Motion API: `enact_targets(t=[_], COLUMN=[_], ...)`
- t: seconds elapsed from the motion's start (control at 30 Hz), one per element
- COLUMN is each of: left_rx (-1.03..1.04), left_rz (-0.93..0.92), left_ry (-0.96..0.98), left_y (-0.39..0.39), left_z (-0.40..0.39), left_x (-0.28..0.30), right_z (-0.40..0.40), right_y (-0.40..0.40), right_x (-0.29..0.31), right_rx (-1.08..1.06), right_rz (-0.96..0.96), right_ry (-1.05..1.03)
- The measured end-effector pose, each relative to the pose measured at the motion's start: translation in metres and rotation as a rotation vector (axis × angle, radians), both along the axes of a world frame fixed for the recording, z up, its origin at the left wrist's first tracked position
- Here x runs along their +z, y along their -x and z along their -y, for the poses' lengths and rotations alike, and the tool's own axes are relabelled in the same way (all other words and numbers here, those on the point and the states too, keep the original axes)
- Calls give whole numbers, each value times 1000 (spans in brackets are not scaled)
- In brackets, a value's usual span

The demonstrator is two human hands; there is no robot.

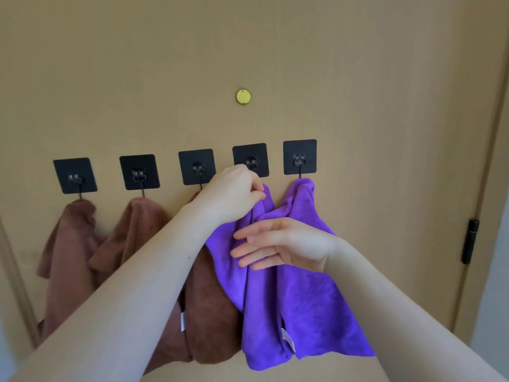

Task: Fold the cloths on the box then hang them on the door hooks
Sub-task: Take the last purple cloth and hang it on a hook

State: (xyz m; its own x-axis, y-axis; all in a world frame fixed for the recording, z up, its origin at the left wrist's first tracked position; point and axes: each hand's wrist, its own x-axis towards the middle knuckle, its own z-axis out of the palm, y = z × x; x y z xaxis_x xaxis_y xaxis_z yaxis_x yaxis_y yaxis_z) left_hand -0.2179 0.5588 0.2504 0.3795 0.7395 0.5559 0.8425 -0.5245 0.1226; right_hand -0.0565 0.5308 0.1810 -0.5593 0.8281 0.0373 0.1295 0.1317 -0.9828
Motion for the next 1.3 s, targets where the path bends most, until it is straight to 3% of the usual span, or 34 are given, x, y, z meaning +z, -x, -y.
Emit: enact_targets(t=[0.2,0.7,0.83,0.93,1.03,1.13,1.3], left_rx=[-42,-141,-148,-145,-145,-170,-63], left_rz=[39,44,39,24,3,-7,32], left_ry=[28,12,1,0,34,86,53], left_y=[4,12,12,11,12,22,61], left_z=[-5,-15,-17,-19,-16,-8,-6], left_x=[-3,-9,-10,-11,-7,1,7], right_z=[-14,-36,-32,-25,-14,-4,-4], right_y=[17,24,24,31,48,71,92], right_x=[-3,-83,-110,-120,-109,-81,-23], right_rx=[-104,-294,-344,-299,-95,60,191], right_rz=[-103,-60,148,547,879,761,306], right_ry=[19,136,198,162,109,132,15])
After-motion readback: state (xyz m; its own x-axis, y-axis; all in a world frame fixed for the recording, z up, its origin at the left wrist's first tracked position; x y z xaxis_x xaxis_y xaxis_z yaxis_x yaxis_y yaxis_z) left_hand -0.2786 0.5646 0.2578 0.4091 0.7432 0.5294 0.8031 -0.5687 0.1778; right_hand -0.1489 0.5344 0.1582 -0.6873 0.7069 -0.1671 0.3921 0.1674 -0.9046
